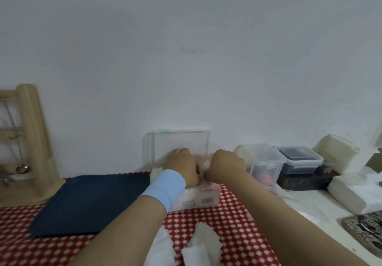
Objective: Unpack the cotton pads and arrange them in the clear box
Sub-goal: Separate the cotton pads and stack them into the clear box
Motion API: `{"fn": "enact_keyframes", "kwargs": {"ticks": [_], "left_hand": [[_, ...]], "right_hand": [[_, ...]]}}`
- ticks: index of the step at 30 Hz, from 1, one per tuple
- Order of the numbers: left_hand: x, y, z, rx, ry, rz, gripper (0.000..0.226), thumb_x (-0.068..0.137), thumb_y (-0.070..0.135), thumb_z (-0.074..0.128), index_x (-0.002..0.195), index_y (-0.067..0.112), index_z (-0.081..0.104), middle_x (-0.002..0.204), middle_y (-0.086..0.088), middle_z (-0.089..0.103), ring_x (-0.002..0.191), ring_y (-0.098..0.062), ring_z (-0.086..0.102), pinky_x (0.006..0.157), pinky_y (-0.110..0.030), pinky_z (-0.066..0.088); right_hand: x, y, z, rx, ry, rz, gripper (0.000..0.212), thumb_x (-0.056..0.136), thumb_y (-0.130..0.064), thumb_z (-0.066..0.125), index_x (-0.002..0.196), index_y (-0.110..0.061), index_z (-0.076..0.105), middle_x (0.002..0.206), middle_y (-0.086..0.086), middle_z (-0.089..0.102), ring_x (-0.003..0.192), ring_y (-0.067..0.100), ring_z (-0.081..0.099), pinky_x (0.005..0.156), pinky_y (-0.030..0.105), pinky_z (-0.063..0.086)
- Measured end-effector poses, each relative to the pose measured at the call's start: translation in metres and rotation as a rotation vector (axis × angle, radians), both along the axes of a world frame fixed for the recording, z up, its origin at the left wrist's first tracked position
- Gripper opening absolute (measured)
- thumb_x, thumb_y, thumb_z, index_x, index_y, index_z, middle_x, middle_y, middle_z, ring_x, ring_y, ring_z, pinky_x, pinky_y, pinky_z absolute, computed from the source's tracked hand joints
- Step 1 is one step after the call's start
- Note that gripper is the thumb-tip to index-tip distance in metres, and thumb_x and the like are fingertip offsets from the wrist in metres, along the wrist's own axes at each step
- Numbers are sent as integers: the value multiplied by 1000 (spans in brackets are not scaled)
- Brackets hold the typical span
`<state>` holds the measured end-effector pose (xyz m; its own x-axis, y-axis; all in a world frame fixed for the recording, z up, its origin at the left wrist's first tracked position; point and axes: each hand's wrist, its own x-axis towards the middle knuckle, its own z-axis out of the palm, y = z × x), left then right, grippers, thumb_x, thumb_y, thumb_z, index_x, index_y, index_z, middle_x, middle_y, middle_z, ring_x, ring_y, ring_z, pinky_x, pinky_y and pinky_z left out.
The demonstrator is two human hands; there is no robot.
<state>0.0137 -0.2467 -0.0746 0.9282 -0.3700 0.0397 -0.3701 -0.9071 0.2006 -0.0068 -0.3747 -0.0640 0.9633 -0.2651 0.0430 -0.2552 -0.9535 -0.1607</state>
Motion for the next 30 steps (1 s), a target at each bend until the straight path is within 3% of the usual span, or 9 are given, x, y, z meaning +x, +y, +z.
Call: {"fn": "enact_keyframes", "kwargs": {"ticks": [5, 8, 12, 15, 20, 23, 25, 27, 30], "left_hand": [[3, 5, -3, 47, -23, 8, 28, 87, 36, 67, 115, 35, 73, 131, 0, 48, 127, -23, 42, 106, -35, 42], [3, 6, -6, 54, -46, 3, 26, 92, 39, 59, 113, 32, 74, 130, -3, 48, 124, -25, 42, 105, -35, 40], [1, 14, -7, 46, -24, -27, 34, 95, 47, 52, 123, 36, 68, 130, -4, 47, 126, -25, 41, 104, -35, 37], [0, 20, -7, 40, 35, -61, 40, 96, 52, 44, 130, 39, 62, 131, -2, 44, 129, -25, 36, 110, -38, 32], [-7, 22, -4, 83, 112, -94, 52, 100, 55, 37, 150, 41, 42, 146, -2, 36, 140, -26, 25, 119, -44, 23], [-13, 30, -2, 51, 97, -93, 56, 104, 51, 29, 157, 36, 29, 155, -4, 34, 142, -27, 27, 117, -44, 28], [-21, 39, -4, 60, 68, -79, 57, 105, 51, 26, 159, 34, 23, 162, -2, 30, 146, -25, 25, 120, -44, 25], [-32, 45, -9, 102, 99, -61, 63, 106, 53, 22, 162, 27, 13, 170, -1, 13, 155, -24, 12, 126, -46, 13], [-36, 44, -18, 116, 131, -74, 66, 107, 53, 18, 163, 23, 0, 171, 2, -7, 158, -20, -7, 128, -46, -2]], "right_hand": [[8, 10, -2, -295, -17, -4, 27, 89, -40, 64, 104, -19, 58, 110, 1, 66, 112, 23, 57, 104, 38, 39], [10, 21, -6, -375, 30, 41, 27, 93, -38, 58, 112, -18, 59, 115, 1, 64, 116, 23, 53, 98, 36, 38], [11, 21, -1, -81, 198, 61, 29, 98, -34, 54, 115, -12, 63, 103, 4, 63, 111, 26, 61, 97, 36, 49], [9, 16, 11, 80, 304, 173, 33, 107, -23, 40, 124, -5, 61, 110, 11, 60, 113, 28, 57, 103, 36, 44], [12, 5, -1, -12, 58, 102, 13, 96, -22, 59, 88, -12, 60, 76, 1, 51, 83, 23, 59, 74, 32, 50], [3, 0, -8, 37, -127, 57, 24, 97, -38, 57, 87, -16, 60, 86, 1, 62, 82, 20, 64, 72, 31, 53], [-7, -4, -10, 168, -164, 72, 33, 103, -40, 44, 110, -13, 61, 104, 4, 66, 92, 21, 63, 79, 33, 52], [-20, -3, -15, 162, -76, 244, 41, 107, -38, 36, 135, -11, 49, 128, 8, 59, 113, 25, 57, 89, 33, 44], [-28, 3, -34, 354, 49, 226, 32, 106, -23, 38, 132, -6, 45, 136, 19, 46, 126, 37, 40, 107, 42, 36]]}}
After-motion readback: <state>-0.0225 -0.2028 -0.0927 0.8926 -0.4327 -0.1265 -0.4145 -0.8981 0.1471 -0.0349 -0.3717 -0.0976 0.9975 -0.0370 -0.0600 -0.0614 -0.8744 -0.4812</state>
